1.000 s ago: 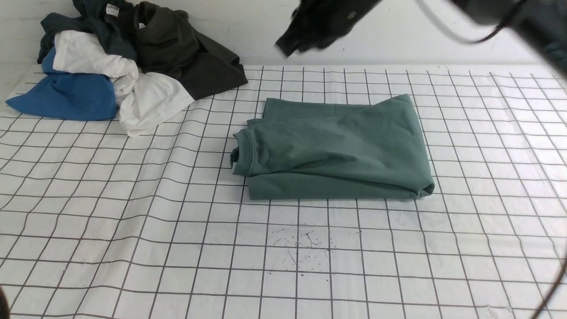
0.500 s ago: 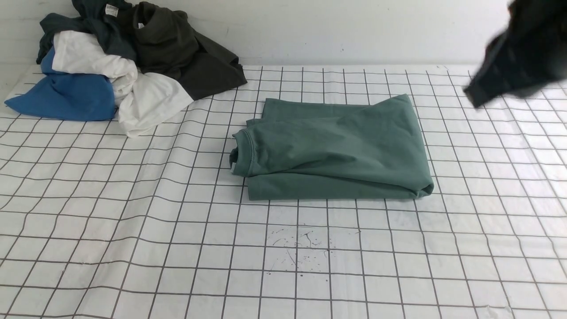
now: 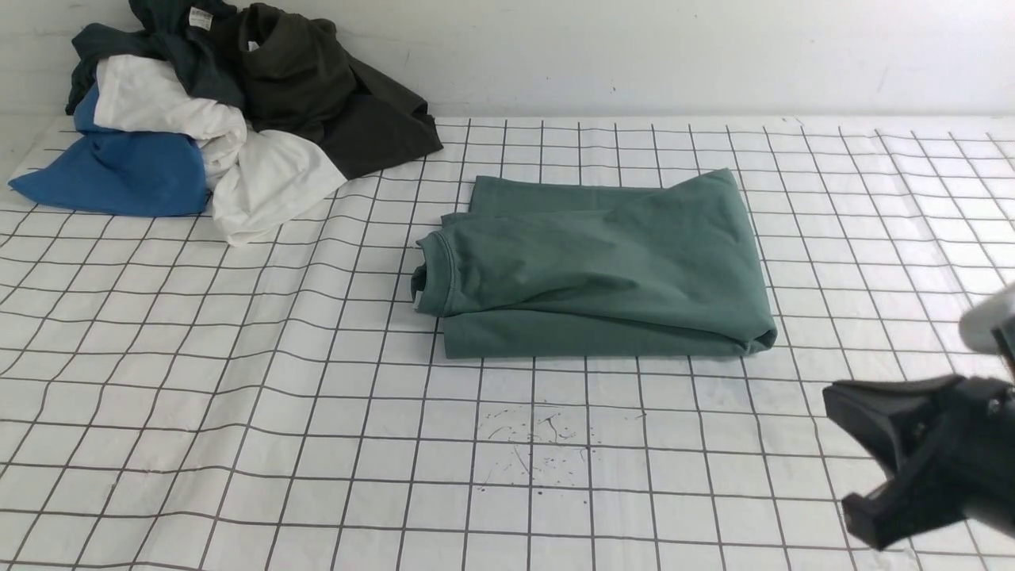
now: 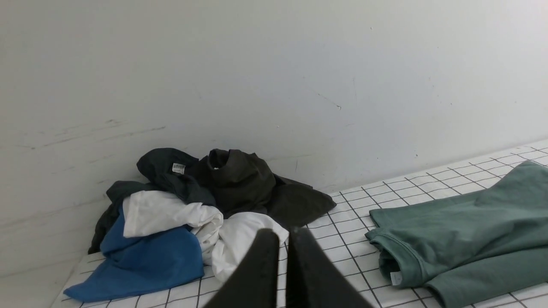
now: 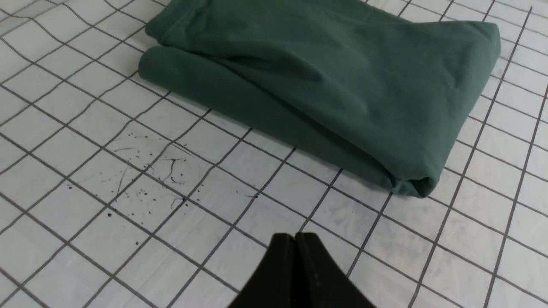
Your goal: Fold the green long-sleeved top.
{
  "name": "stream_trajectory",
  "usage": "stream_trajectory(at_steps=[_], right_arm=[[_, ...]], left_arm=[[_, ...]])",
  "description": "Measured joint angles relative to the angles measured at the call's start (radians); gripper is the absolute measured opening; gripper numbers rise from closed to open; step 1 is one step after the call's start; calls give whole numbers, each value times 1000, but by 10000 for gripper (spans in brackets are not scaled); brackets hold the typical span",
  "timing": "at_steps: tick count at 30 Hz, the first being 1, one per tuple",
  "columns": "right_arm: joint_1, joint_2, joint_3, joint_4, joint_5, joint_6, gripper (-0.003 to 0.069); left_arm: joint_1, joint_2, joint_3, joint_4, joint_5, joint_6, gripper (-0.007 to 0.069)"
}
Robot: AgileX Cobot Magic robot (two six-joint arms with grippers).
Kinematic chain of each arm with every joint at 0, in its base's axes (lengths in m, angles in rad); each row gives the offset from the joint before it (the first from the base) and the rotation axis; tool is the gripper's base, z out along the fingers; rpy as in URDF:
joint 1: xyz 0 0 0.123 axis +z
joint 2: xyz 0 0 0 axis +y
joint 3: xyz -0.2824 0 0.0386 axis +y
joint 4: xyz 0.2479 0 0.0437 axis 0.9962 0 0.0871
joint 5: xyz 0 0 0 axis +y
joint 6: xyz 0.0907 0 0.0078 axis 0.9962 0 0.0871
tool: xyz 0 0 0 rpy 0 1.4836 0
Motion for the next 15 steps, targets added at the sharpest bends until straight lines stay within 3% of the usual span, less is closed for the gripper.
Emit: stream_trajectory(at_steps=[15], right_arm=[[0,-16,140,2,1,0,-14]], left_arm=[[0,0,0,2,4,0,15]])
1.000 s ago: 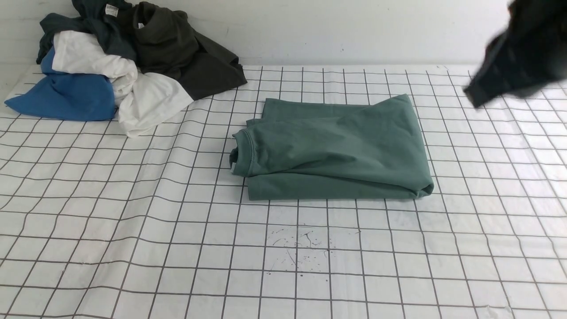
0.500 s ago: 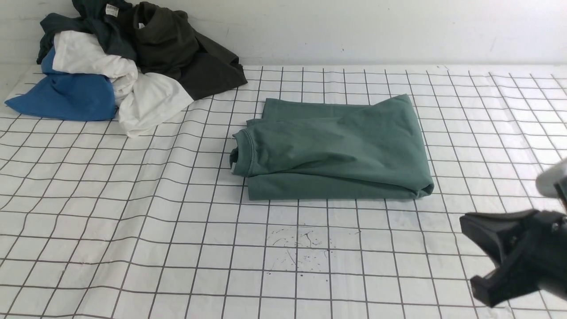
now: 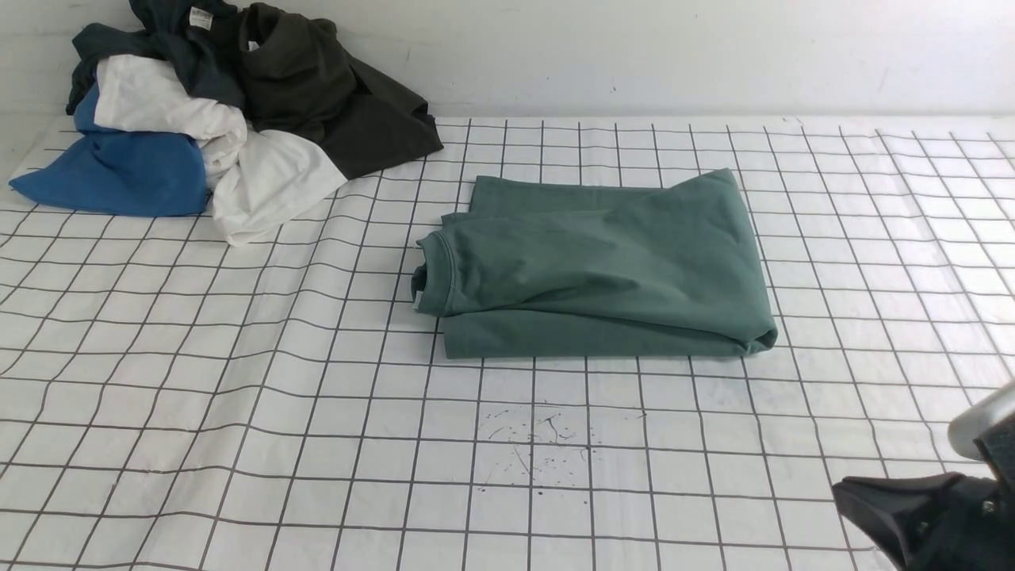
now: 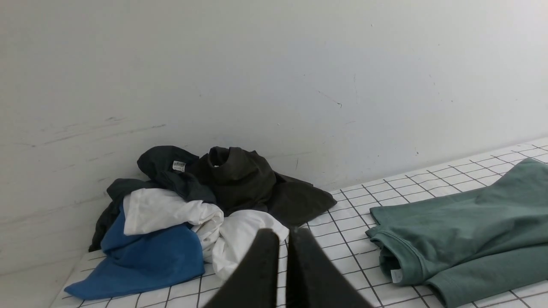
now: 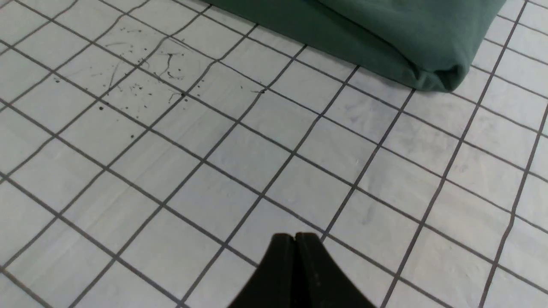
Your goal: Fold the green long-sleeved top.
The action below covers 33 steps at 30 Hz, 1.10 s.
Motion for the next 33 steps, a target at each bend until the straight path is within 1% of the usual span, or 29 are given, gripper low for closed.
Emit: stream_trajectory(at_steps=[7,15,16,19,22,25,26,27,28,29,30,31,33], right_arm=[[0,-36,8,0,28,0,-14],[0,-336,156,1,28,0,-14],[0,-399,216,1,28,0,-14],[-3,-467,297,-1,34,-1,-14],[-30,-522,313,-15,35,-12,-14],[-95,-606,313,-31,12,-15,-14],[-99,-613,313,-33,12,-16,-14],[-144,-677,313,-33,21,-18,-14],[-149,-684,313,-33,21,-18,-14],[-194,-743,313,-33,36,-18,-14],[-200,-750,313,-33,39,-18,-14],[-256,-816,313,-33,55,-18,-14],[-317,-875,313,-33,68,-18,-14]], left_arm=[[0,0,0,1,0,0,15],[0,0,0,1,0,0,15],[0,0,0,1,0,0,15],[0,0,0,1,0,0,15],[0,0,0,1,0,0,15],[0,0,0,1,1,0,15],[0,0,0,1,1,0,15],[0,0,0,1,1,0,15],[0,0,0,1,1,0,15],[0,0,0,1,1,0,15],[0,0,0,1,1,0,15],[0,0,0,1,1,0,15],[0,0,0,1,1,0,15]])
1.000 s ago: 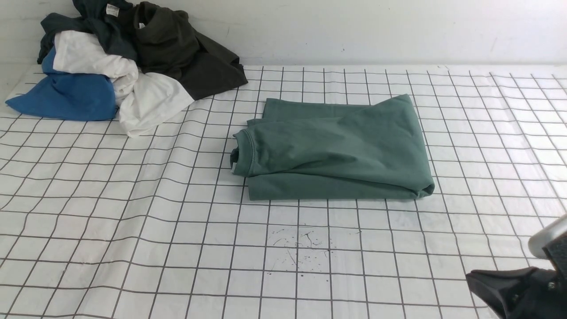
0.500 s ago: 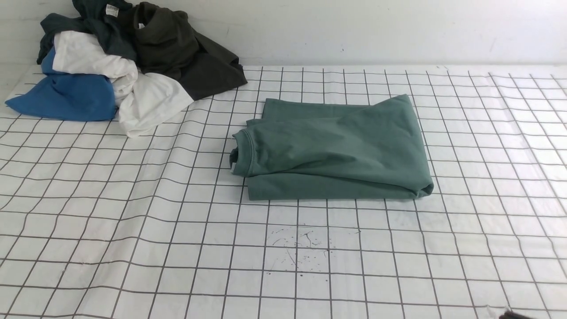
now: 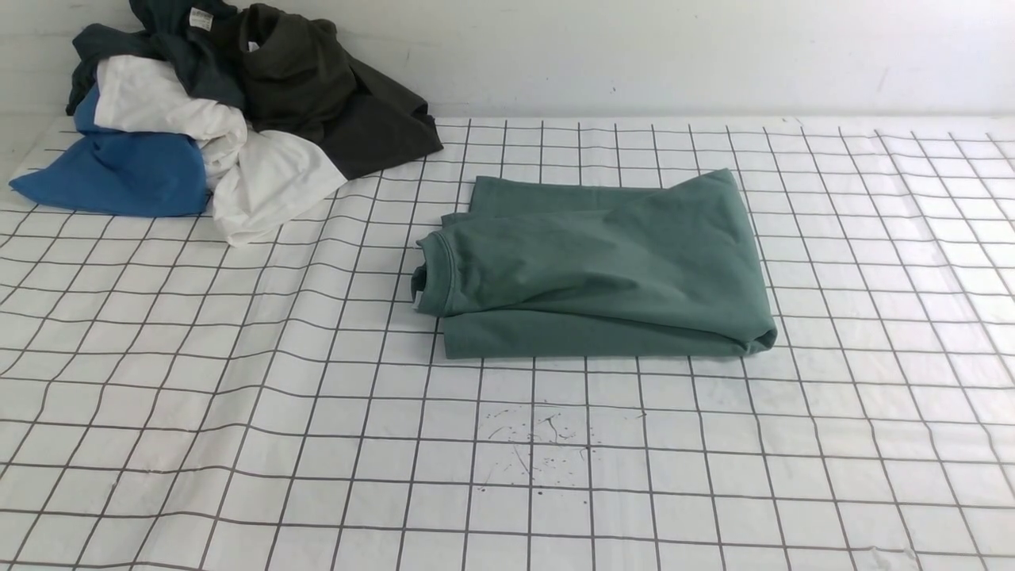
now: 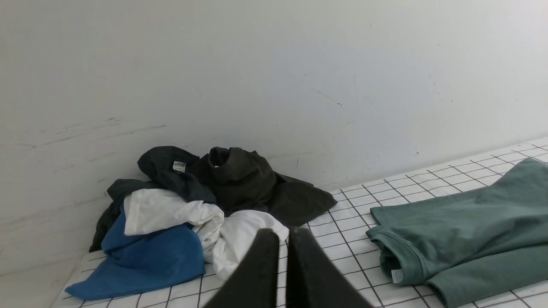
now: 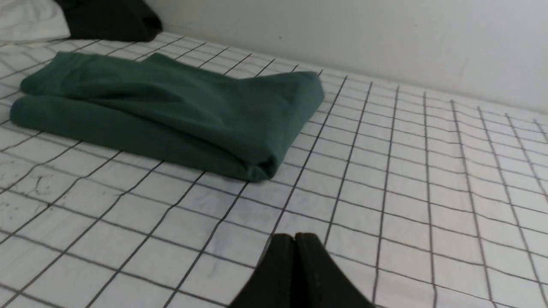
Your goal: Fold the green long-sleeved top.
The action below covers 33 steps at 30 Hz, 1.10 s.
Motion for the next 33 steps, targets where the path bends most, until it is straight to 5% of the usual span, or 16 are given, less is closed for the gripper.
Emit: stream_trajectory(at_steps=[8,33], right_arm=[[-189,-26,0,0,44,-1,-14],[-196,-26,-8,-2,138,13,-14]], left_arm=[[0,0,0,0,14,0,15],[0,0,0,0,15,0,15]])
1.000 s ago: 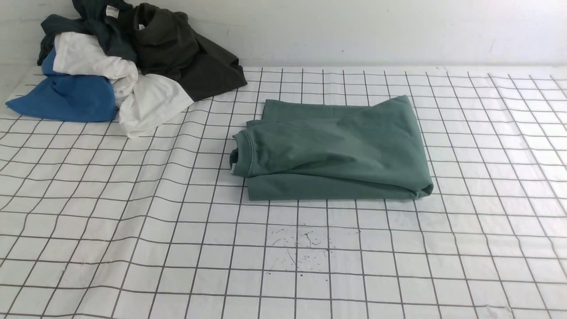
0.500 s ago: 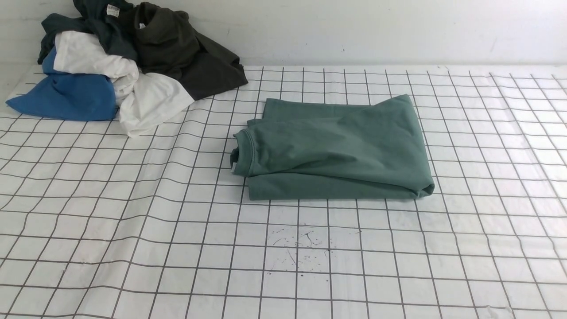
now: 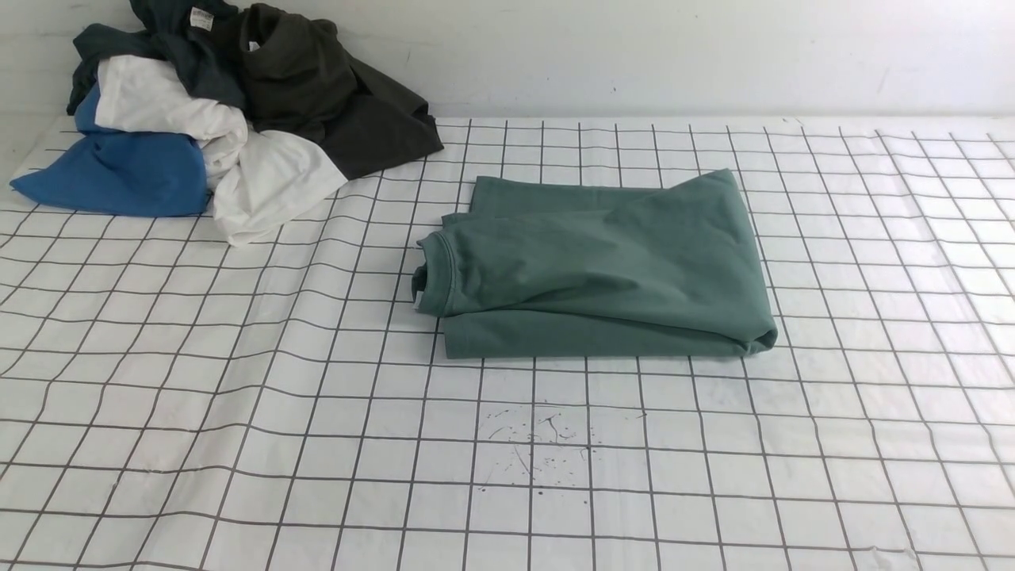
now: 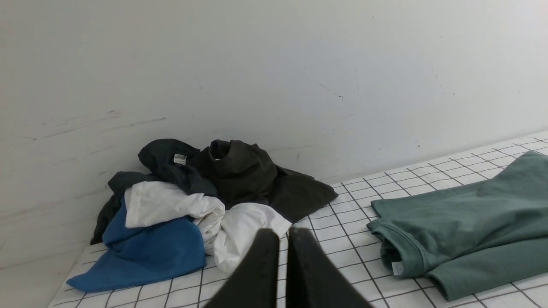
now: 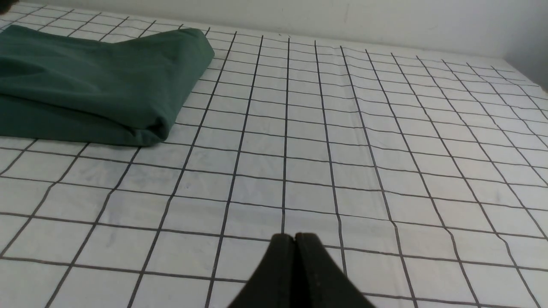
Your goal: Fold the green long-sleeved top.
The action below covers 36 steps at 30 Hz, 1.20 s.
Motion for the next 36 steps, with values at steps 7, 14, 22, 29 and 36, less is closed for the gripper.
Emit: stream_trajectory(at_steps=[7,14,22,29,36], right_arm=[[0,0,0,0,0,0,-14],[0,0,0,0,1,0,-14],[0,0,-1,0,2,0,-14],[0,0,-1,0,2,0,-14],[0,0,-1,0,2,1,-14]], left_arm=[[0,0,0,0,0,0,15],[0,-34,95,-13,-45,0,15],[99,-50,174,-172,6,2,15],[121,-50,175,-296,231,165,15],[121,-50,174,-336,269,246,15]])
